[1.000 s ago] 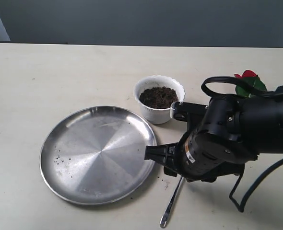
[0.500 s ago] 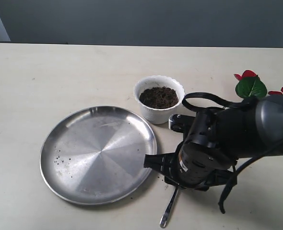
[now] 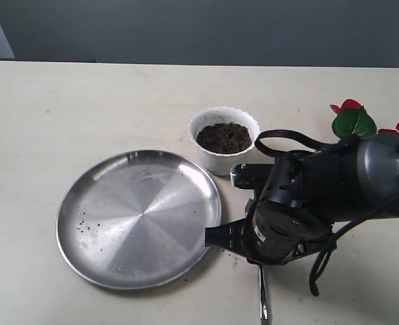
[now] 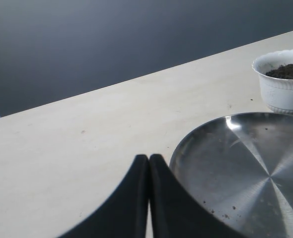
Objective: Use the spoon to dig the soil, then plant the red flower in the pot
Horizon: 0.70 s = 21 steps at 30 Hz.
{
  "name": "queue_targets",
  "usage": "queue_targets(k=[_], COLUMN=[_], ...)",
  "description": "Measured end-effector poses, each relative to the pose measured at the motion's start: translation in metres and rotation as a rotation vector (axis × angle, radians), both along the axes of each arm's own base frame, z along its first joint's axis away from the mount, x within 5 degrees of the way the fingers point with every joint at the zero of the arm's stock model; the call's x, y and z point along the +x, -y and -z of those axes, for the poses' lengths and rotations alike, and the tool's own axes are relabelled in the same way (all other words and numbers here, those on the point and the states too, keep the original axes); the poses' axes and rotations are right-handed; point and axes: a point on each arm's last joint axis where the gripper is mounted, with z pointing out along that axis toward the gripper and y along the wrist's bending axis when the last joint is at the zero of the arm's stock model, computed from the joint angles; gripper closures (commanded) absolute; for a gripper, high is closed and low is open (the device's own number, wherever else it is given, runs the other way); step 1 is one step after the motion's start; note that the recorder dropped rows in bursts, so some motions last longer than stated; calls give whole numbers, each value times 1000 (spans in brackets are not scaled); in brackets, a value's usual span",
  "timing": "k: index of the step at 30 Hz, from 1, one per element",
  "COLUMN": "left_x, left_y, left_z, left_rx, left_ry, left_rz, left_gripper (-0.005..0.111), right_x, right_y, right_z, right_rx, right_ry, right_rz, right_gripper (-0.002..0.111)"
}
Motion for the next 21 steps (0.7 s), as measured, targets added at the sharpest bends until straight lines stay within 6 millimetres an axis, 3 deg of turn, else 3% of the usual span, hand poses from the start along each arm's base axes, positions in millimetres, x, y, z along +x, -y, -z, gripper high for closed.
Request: queue_targets(k=[6, 16, 21], left_x=[0, 0, 0], left_y=[0, 0, 0], left_z=[0, 0, 0], left_rx=[0, 0, 0], left_ry=[0, 0, 0], left_rz=[0, 0, 0], left_gripper=[106, 106, 106], right_x=[-1, -7, -8], right_y=[2, 25, 39], right_z=[-19, -93, -127], right_rx=[27, 87, 68], right_ry=[50, 231, 410], right_rz=[-97, -238, -410], right_gripper=[109, 109, 109])
